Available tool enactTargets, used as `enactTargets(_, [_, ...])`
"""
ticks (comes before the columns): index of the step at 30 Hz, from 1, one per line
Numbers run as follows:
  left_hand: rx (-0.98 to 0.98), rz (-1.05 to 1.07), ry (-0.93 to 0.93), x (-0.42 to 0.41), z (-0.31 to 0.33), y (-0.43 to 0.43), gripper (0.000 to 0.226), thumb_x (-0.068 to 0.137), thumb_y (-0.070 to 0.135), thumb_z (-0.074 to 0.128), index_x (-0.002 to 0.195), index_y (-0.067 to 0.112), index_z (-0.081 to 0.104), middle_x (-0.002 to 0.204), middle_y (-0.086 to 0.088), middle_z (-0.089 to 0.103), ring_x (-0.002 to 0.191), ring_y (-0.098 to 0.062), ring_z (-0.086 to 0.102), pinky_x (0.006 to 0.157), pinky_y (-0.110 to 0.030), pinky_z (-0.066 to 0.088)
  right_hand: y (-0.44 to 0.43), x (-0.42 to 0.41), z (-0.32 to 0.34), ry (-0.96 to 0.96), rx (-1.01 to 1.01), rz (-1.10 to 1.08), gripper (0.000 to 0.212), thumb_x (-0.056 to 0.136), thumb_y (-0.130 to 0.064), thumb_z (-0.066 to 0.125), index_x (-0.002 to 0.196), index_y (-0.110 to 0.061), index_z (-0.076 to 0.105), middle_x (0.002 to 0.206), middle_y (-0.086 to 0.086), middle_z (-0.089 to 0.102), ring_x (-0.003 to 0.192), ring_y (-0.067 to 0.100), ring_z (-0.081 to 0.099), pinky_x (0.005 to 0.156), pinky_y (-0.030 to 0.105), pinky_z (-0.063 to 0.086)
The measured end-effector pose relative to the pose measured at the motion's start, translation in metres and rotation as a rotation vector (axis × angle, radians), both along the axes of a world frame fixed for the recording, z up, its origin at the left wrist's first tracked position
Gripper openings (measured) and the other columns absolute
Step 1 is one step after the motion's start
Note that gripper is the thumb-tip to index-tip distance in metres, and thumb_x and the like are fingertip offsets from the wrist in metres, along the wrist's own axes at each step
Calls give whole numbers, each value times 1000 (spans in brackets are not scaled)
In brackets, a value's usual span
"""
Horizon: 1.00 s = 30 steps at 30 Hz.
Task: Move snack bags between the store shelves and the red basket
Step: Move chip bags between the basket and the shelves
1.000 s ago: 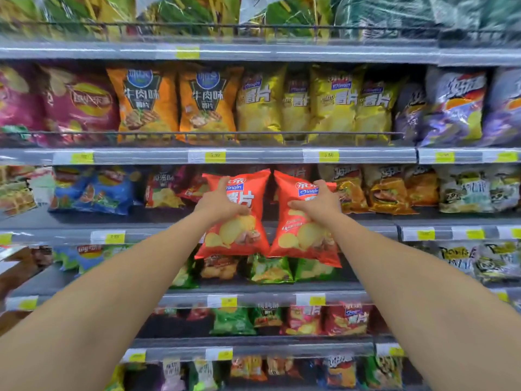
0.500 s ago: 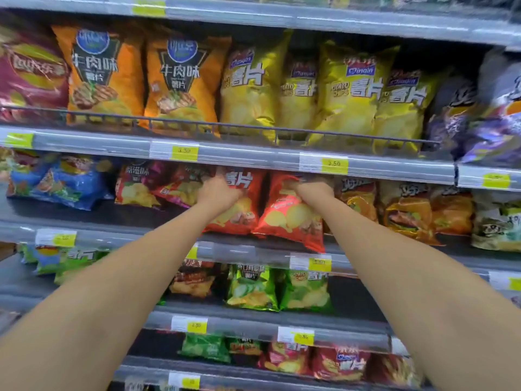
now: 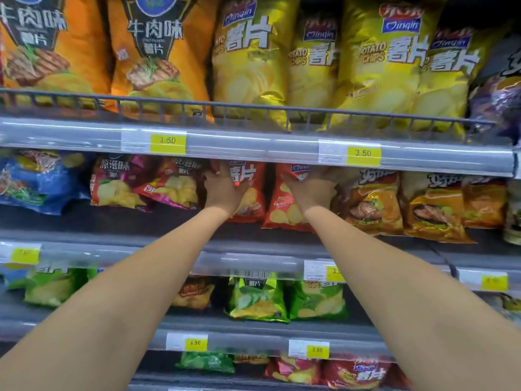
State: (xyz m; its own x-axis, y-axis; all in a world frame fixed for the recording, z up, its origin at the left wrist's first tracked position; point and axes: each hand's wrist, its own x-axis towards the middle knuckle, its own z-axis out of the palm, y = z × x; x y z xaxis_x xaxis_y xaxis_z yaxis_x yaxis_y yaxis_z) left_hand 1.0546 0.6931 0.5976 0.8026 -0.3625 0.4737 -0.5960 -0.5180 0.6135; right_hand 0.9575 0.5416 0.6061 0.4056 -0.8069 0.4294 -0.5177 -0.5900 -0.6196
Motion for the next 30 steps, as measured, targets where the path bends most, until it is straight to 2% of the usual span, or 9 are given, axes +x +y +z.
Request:
enactTargets(3, [33, -77, -46, 15, -5, -10, 86, 92, 42, 60, 151, 5, 10, 149, -32, 21, 136, -47, 21, 108, -45, 24, -5, 8, -6, -35, -50, -15, 105, 62, -85, 40, 140, -15, 37, 142, 23, 42, 125, 45, 42, 100, 51, 38])
enactTargets(7, [65, -117, -38, 35, -9, -24, 91, 87, 43, 66, 150, 5, 13, 150, -30, 16, 139, -46, 15, 111, -47, 19, -7, 15, -12, -103, -140, -53, 101, 66, -81, 56, 139, -12, 42, 146, 22, 35, 131, 41, 32, 103, 49, 33])
enactTargets(10, [169, -31, -86, 48, -14, -36, 92, 84, 59, 59, 145, 1, 22, 147, -31, 24, 134, -44, 24, 106, -46, 25, -9, 19, -16, -84, -231, -103, 99, 67, -81, 57, 135, -10, 47, 142, 21, 41, 128, 39, 35, 105, 47, 30])
enactTargets(13, [206, 2, -81, 53, -15, -42, 95, 82, 65, 55, 145, 3, 21, 147, -31, 23, 133, -44, 25, 106, -49, 25, -11, 22, -16, -49, -281, -136, 92, 67, -80, 57, 123, -6, 55, 135, 23, 47, 122, 40, 41, 101, 46, 31])
enactTargets(16, [210, -8, -4, 53, -13, -41, 93, 82, 66, 55, 146, 9, 20, 149, -29, 18, 137, -45, 20, 107, -50, 26, -8, 19, -13, 21, -276, -148, 92, 68, -82, 53, 121, -7, 56, 136, 23, 46, 122, 40, 39, 97, 46, 32])
enactTargets(21, [245, -69, 114, 40, -4, -30, 94, 85, 67, 51, 152, 18, 6, 154, -29, 4, 140, -48, 12, 109, -52, 24, 2, 6, -2, 81, -141, -54, 97, 70, -82, 52, 134, -9, 45, 149, 23, 28, 135, 41, 22, 104, 50, 28])
enactTargets(23, [235, -83, 74, 31, -5, -22, 93, 85, 68, 50, 152, 18, 8, 153, -29, 9, 139, -48, 15, 108, -53, 26, 8, -4, 4, 116, -77, -9, 102, 69, -85, 49, 138, -10, 40, 151, 23, 23, 139, 41, 18, 106, 51, 25])
enactTargets(26, [267, -35, -65, 21, -8, -8, 92, 86, 68, 47, 152, 16, 12, 150, -30, 18, 136, -47, 23, 106, -51, 29, 19, -17, 8, 174, -59, -17, 111, 68, -89, 42, 148, -14, 25, 156, 24, 11, 144, 42, 8, 112, 56, 10])
enactTargets(30, [303, 43, -187, 23, -7, 16, 89, 87, 66, 48, 152, 15, 14, 151, -30, 18, 138, -46, 22, 111, -50, 22, 58, -22, 13, 269, -341, -61, 93, 84, -74, 40, 146, -6, 28, 153, 27, 23, 141, 44, 16, 113, 56, 9])
